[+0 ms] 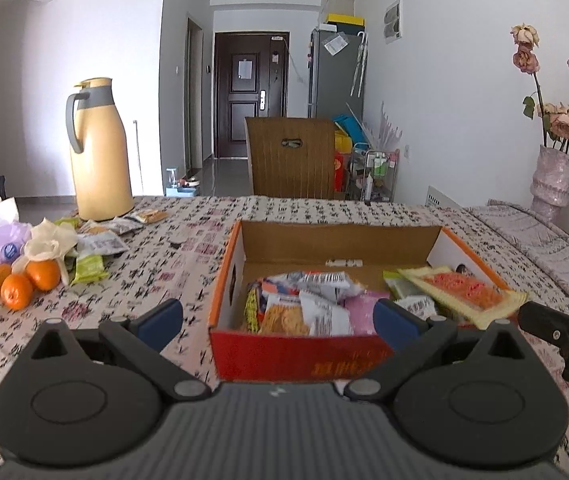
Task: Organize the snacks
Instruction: 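Move both tools back over the remaining snack packets, then grasp a white packet with the right gripper while the left gripper grasps the pink packet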
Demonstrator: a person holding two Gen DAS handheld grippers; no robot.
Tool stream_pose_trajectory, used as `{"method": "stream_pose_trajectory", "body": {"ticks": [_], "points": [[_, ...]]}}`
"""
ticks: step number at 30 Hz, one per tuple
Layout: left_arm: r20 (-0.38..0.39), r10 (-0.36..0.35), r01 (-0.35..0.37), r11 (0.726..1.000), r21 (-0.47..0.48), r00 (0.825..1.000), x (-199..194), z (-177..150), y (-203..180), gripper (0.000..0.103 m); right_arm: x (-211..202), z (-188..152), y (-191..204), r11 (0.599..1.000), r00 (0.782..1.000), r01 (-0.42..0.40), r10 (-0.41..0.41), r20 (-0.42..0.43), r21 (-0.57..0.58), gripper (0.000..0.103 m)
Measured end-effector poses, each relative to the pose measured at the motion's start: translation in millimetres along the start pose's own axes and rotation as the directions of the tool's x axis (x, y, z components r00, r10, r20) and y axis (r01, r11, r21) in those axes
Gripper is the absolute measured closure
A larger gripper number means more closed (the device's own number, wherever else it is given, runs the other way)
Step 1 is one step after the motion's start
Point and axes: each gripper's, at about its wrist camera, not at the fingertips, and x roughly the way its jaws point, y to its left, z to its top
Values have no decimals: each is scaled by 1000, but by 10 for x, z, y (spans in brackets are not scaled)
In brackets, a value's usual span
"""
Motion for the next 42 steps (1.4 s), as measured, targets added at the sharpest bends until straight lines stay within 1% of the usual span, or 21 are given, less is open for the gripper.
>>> {"method": "stream_pose_trajectory", "body": {"ticks": [5, 11, 20, 27, 34, 37, 39, 42], "points": [[-30, 2, -2, 1000, -3, 1000, -74, -130, 67, 0, -91, -145, 65, 1000, 999, -13, 13, -35, 0, 0], [-69, -15, 15, 1000, 2, 997, -170, -315, 120, 0, -160, -362, 158, 1000, 995, -23, 24, -96, 5, 0], [-98, -37, 39, 999, 16, 995, -348, -554, 299, 0, -290, -686, 445, 999, 982, -53, 51, -183, -9, 0], [-115, -50, 53, 998, 25, 992, -444, -680, 442, 0, -349, -837, 681, 997, 975, -74, 73, -211, 5, 0], [-133, -54, 55, 998, 4, 990, -491, -788, 591, 0, -350, -907, 872, 996, 970, -87, 81, -229, -17, 0], [-144, -61, 62, 998, 1, 988, -494, -826, 618, 0, -304, -938, 897, 997, 966, -82, 76, -246, -14, 2], [-150, -68, 68, 998, -2, 986, -493, -850, 631, 0, -278, -960, 909, 997, 964, -80, 74, -255, -13, 6], [-157, -76, 76, 997, -5, 985, -481, -875, 637, 0, -248, -995, 938, 996, 960, -89, 81, -268, -20, 16]]}}
